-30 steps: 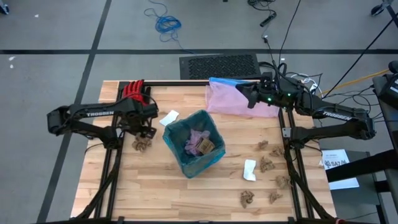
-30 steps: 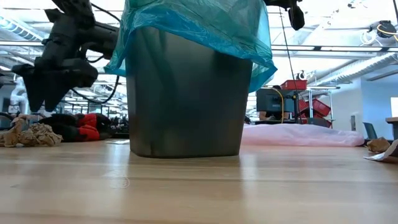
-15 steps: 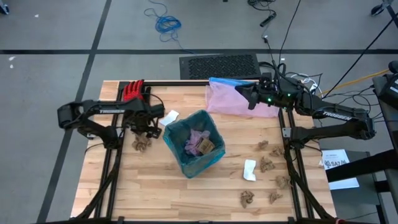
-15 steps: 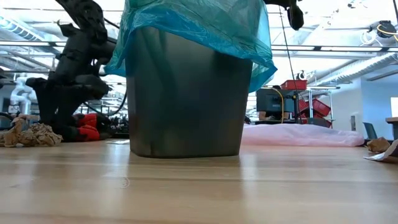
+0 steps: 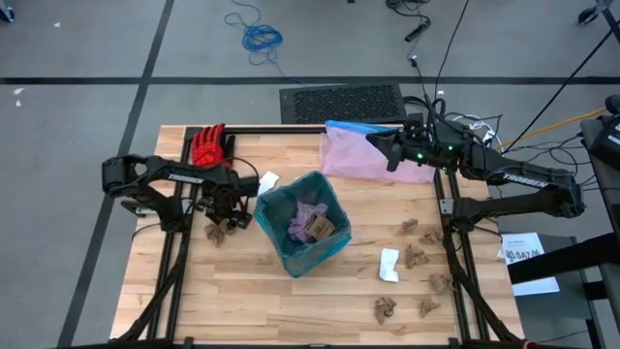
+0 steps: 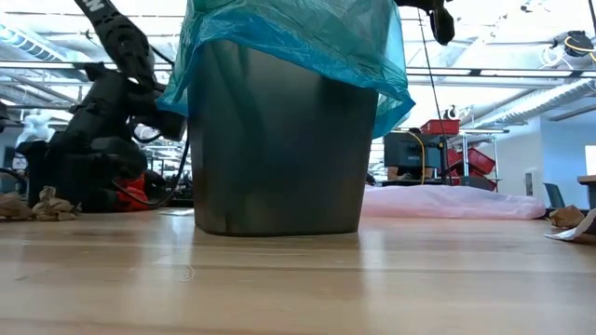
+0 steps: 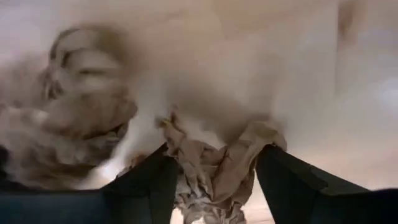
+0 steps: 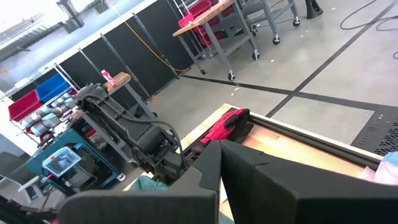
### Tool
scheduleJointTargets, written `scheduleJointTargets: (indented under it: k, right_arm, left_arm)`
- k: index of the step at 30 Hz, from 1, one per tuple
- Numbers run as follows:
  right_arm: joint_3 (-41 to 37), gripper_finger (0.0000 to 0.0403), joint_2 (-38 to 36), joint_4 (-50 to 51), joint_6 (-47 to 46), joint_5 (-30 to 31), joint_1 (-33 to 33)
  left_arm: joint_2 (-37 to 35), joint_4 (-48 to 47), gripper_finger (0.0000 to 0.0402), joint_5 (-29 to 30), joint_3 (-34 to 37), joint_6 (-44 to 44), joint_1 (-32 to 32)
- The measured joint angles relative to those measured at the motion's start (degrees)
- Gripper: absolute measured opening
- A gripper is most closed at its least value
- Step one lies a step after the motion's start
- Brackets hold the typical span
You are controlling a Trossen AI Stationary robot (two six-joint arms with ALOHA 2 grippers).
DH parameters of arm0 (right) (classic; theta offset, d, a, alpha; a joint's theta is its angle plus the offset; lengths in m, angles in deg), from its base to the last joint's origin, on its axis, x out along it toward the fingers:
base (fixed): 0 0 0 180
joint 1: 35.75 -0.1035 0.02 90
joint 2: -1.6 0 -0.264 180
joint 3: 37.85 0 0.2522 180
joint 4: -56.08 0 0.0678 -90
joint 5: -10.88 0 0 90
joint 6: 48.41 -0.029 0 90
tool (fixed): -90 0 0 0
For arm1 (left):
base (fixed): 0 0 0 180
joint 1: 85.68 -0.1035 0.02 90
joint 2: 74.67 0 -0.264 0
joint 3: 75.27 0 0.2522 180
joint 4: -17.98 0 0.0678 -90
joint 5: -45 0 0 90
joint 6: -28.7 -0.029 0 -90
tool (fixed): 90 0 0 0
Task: Place trash/remove bag and relplace
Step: Put the brown napkin into the black trash bin
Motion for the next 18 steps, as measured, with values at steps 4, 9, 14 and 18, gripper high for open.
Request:
scheduleJointTargets:
  k: [4,9,14,18]
  right_arm:
    - [0.0,0.0,0.0,0.0,0.1,0.0,0.0]
    - [0.0,0.0,0.0,0.0,0.4,0.0,0.0]
    - [0.0,0.0,0.0,0.0,1.7,0.0,0.0]
    - [0.0,0.0,0.0,0.0,2.5,0.2,0.0]
  left_arm:
    - [-0.2,2.5,0.0107,-0.1,-0.2,0.1,2.0]
    - [-2.3,5.0,0.0017,2.4,-3.1,0.1,3.1]
    - [-7.2,-0.5,0.0012,6.1,-9.7,0.1,3.2]
    - [-11.7,-8.2,0.0009,11.9,-17.8,0.1,2.6]
